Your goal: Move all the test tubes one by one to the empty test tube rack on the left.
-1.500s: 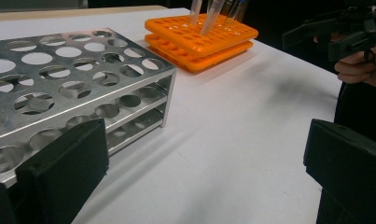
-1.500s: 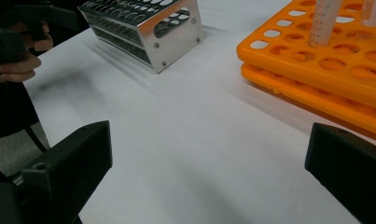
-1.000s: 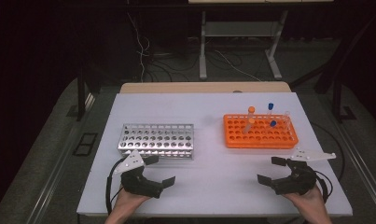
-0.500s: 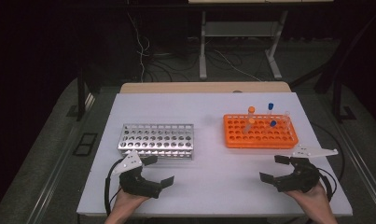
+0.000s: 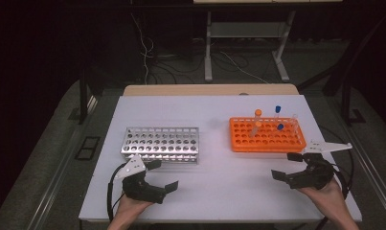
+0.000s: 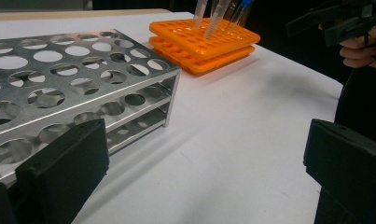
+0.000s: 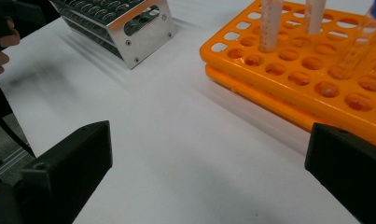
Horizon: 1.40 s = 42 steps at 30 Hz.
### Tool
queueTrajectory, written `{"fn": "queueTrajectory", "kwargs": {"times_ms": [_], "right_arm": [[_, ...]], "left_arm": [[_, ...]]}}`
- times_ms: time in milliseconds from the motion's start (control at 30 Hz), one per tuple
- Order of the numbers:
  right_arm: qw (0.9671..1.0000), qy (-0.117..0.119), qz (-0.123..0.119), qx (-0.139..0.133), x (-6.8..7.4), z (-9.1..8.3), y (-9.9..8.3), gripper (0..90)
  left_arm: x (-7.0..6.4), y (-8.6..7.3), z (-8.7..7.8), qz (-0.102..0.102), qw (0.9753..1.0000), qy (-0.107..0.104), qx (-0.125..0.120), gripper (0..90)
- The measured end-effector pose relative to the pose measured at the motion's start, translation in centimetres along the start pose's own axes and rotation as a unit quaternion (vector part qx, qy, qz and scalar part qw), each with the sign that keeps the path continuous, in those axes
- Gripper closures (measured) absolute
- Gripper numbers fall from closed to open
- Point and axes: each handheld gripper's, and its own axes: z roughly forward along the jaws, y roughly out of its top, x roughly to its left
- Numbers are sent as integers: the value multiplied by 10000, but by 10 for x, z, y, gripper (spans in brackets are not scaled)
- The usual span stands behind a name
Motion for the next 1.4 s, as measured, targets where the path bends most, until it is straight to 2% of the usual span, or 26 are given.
{"fn": "queueTrajectory", "kwargs": {"times_ms": [533,1000,1400], "right_arm": [[9998,-78,36,188,-22,-4,16,2],[9992,-259,90,300,-44,-5,31,2],[9981,-434,273,356,-72,-2,39,2]], "left_arm": [[0,0,0,-26,10000,5,-7,0],[0,0,0,-16,10000,11,8,0],[0,-1,0,-14,10000,13,15,0]]}}
